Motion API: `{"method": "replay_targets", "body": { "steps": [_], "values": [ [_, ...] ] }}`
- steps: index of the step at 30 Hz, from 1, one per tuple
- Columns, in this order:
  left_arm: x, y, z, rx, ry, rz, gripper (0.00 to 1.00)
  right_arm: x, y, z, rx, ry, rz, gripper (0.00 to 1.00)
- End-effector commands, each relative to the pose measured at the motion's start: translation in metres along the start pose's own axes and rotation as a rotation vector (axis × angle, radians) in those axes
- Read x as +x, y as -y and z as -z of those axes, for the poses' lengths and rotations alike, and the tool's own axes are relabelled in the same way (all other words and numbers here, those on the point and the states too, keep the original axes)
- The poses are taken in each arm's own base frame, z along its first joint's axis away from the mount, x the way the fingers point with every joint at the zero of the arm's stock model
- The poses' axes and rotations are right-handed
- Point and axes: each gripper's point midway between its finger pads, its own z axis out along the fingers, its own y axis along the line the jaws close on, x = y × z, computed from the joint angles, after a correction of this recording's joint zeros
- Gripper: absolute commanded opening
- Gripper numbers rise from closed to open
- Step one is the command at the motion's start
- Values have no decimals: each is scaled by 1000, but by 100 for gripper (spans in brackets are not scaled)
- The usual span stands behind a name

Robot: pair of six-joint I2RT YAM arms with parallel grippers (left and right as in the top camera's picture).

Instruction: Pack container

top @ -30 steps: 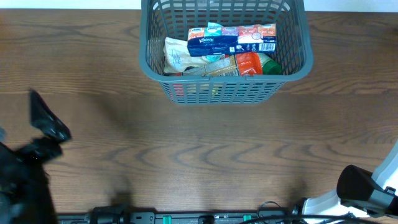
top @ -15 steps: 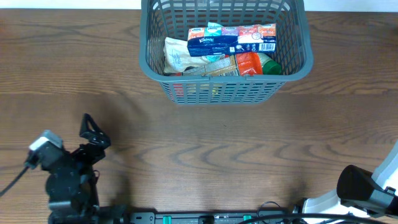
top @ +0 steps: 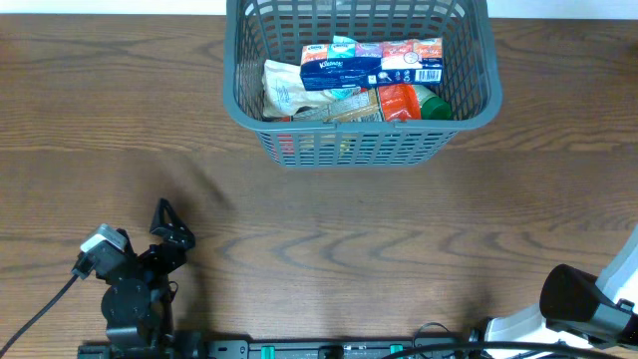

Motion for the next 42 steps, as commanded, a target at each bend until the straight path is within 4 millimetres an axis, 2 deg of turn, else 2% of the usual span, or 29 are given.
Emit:
{"method": "replay_targets", "body": {
  "steps": [1,20,31,42],
  "values": [
    [7,-2,-2,10,-5,10,99,-1,4,1,9,3,-18,99],
    [44,-19,-15,-15,-73,-13,98,-1,4,1,9,3,-18,99],
    [50,-22,-16,-1,-90,-512,98,-1,4,1,9,3,-18,99],
    [53,-24,-17,4,-96,-677,98,-1,4,1,9,3,-18,99]
  ]
}}
